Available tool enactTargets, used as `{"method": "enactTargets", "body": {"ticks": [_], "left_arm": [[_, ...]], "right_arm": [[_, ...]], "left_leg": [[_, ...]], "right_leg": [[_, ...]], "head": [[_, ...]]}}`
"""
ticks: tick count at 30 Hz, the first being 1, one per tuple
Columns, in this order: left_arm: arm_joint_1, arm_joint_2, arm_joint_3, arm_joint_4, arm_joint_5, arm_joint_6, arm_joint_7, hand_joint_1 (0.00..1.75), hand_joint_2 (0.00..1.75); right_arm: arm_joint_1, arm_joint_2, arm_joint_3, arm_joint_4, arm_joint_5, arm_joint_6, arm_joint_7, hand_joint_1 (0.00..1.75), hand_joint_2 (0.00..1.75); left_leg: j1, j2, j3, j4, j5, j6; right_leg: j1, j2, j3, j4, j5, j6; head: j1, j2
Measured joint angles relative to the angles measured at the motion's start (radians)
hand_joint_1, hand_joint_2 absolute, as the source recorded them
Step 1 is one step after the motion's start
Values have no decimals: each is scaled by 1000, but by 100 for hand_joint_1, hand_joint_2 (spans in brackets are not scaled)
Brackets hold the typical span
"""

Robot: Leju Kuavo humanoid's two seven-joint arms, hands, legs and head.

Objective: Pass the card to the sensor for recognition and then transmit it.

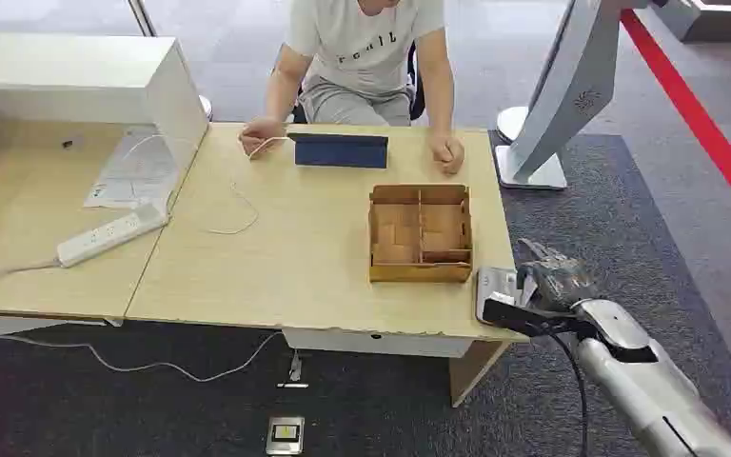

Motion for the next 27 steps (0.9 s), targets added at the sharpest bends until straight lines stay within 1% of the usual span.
{"method": "enactTargets", "body": {"ticks": [10, 27], "left_arm": [[-1, -6, 1, 0, 2, 15, 11, 0, 0], [-1, -17, 2, 0, 2, 37, 27, 0, 0]], "right_arm": [[5, 11, 15, 1, -15, -1, -11, 175, 175], [12, 30, 28, 25, -45, -27, -35, 175, 175]], "left_leg": [[0, 0, 0, 0, 0, 0], [0, 0, 1, 0, 0, 0]], "right_leg": [[0, 0, 0, 0, 0, 0], [0, 0, 1, 0, 0, 0]], "head": [[0, 0], [0, 0]]}}
